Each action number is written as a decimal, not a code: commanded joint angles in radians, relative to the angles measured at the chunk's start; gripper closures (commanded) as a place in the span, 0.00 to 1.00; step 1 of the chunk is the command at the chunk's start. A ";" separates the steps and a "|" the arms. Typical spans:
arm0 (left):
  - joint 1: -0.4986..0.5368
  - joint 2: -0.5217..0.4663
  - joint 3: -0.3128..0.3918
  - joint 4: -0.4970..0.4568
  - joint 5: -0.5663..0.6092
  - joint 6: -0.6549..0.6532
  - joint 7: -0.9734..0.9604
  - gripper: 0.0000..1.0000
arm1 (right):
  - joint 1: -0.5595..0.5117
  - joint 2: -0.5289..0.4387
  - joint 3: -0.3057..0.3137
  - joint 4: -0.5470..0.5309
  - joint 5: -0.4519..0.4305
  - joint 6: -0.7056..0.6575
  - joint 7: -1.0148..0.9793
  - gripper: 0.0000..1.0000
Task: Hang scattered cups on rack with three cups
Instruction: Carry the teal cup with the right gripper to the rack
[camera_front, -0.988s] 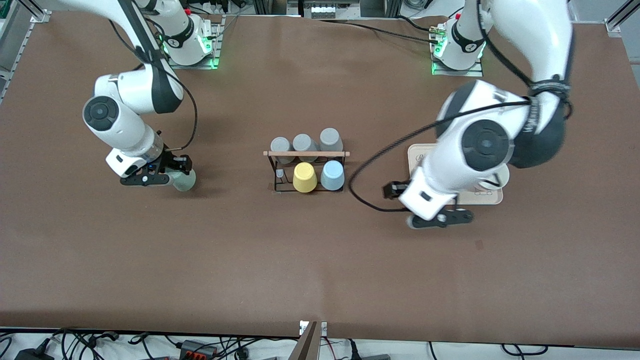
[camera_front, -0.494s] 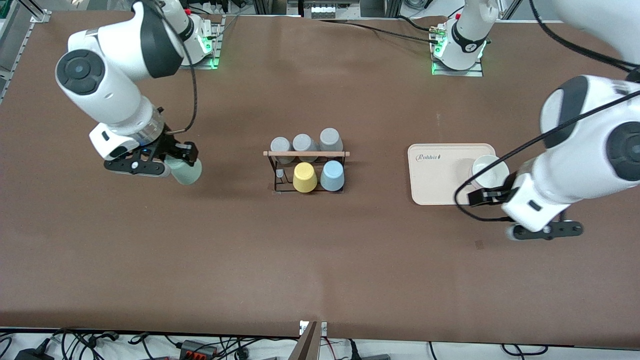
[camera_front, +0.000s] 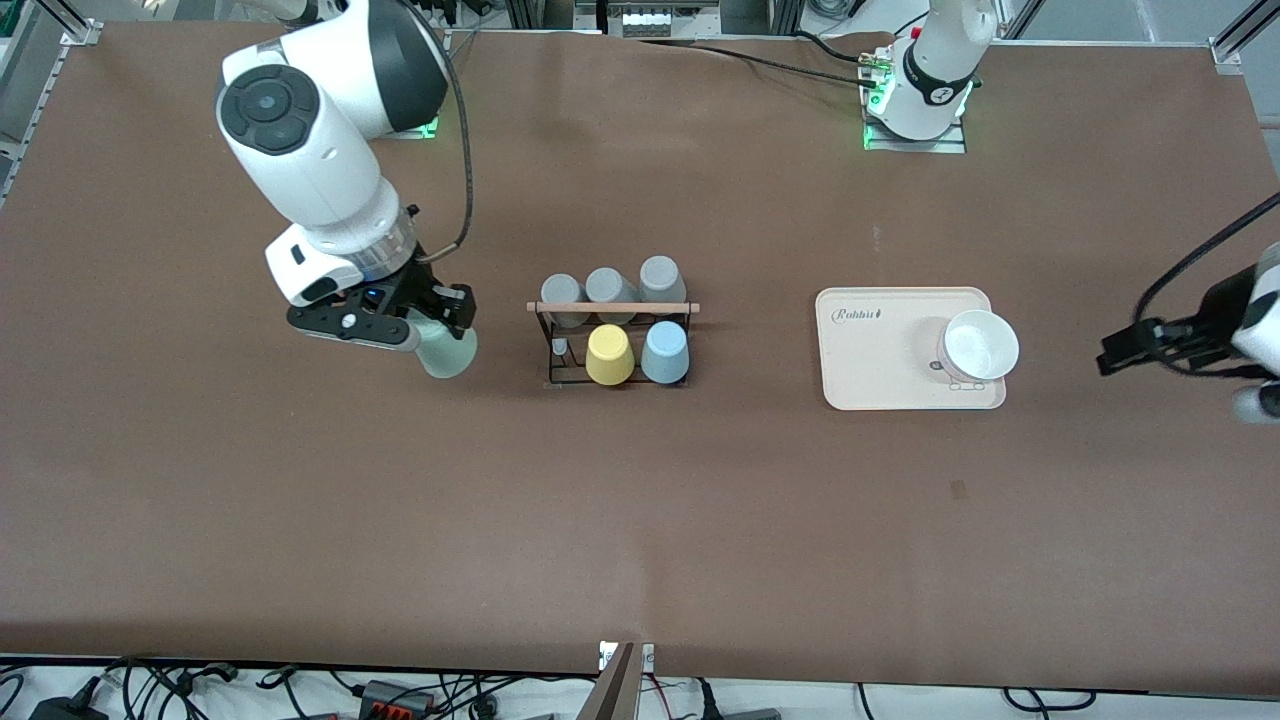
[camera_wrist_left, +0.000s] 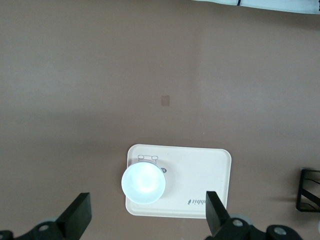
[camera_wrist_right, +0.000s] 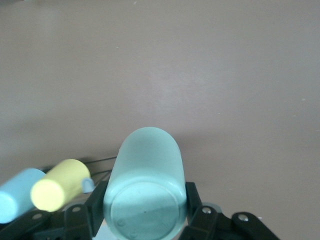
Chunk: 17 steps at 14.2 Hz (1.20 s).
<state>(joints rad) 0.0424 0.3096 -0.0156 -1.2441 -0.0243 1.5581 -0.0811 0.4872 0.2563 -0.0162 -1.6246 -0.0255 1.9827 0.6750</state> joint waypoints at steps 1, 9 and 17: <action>-0.007 -0.108 -0.001 -0.151 -0.017 0.028 0.014 0.00 | 0.027 0.072 -0.008 0.080 0.010 -0.015 0.035 0.73; -0.038 -0.136 0.023 -0.205 0.001 0.074 0.009 0.00 | 0.085 0.164 0.015 0.106 0.071 0.057 0.098 0.73; -0.033 -0.198 0.023 -0.336 0.001 0.140 0.018 0.00 | 0.097 0.198 0.048 0.098 0.079 0.087 0.098 0.72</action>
<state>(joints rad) 0.0097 0.1555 0.0024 -1.5359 -0.0304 1.6764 -0.0796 0.5824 0.4333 0.0075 -1.5491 0.0401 2.0661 0.7571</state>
